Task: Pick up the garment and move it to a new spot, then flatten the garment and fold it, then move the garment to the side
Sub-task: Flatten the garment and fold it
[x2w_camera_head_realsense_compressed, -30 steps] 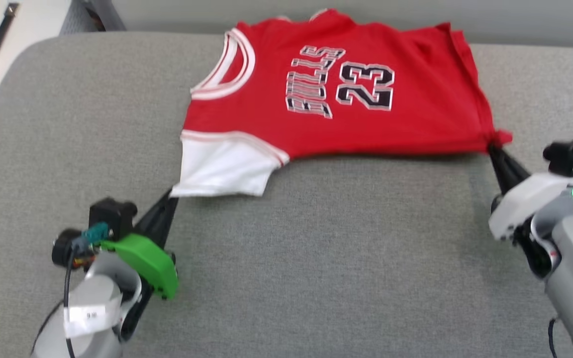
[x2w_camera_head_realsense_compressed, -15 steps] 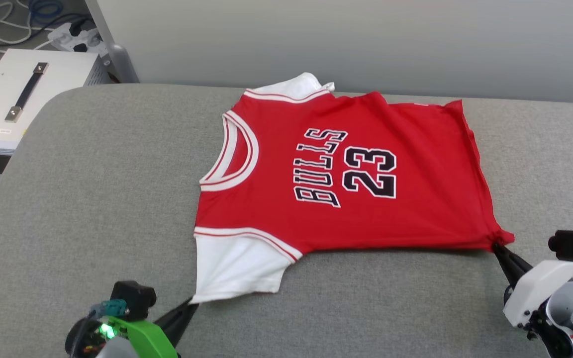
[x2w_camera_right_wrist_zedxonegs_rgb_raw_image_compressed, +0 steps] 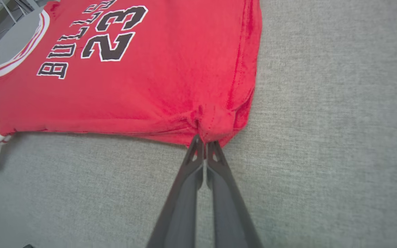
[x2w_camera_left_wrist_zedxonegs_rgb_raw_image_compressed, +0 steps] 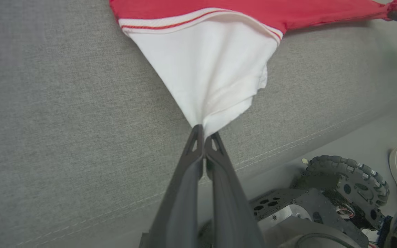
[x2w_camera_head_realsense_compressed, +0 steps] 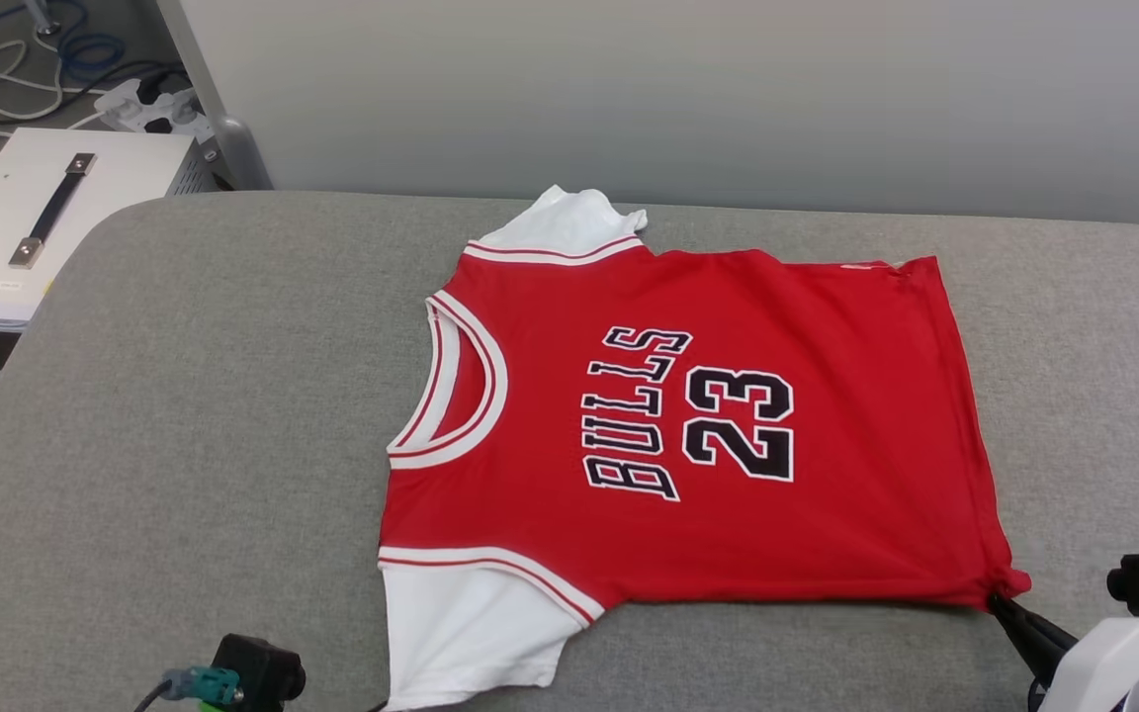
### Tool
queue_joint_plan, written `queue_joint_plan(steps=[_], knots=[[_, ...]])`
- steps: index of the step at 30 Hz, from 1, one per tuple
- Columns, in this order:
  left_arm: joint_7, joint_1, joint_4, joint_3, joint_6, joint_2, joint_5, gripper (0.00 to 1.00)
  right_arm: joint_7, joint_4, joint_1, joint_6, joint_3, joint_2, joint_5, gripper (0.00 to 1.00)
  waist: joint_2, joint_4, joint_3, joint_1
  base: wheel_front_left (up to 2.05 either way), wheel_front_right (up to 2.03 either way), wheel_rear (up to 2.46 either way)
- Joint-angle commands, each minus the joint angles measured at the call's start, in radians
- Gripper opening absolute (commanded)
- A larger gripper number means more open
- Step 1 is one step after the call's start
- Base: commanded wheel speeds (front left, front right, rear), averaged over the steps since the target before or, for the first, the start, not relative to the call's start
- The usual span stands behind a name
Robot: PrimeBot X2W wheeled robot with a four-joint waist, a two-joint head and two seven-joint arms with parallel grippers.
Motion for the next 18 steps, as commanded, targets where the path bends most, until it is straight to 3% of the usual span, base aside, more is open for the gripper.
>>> queue_joint_plan(steps=[1,8,18], knots=[[0.003,0.025,-0.019,-0.001,-0.006,0.012,-0.021,0.00,0.016,-0.027,0.034,-0.008,-0.020,0.005,-0.009,0.00,-0.0001,0.001,0.005,0.0001,0.00,0.00,0.00],[-0.053,-0.036,-0.064,0.057,0.000,0.018,-0.015,0.00,0.090,-0.169,0.099,-0.008,-0.135,0.033,-0.060,0.00,-0.0001,-0.001,0.033,0.0001,0.00,0.00,0.00],[-0.049,-0.221,-0.054,0.098,-0.006,-0.012,-0.003,0.00,0.197,-0.298,0.025,-0.008,-0.249,0.098,-0.140,0.00,-0.0001,-0.025,0.113,0.0001,0.00,0.00,0.00]])
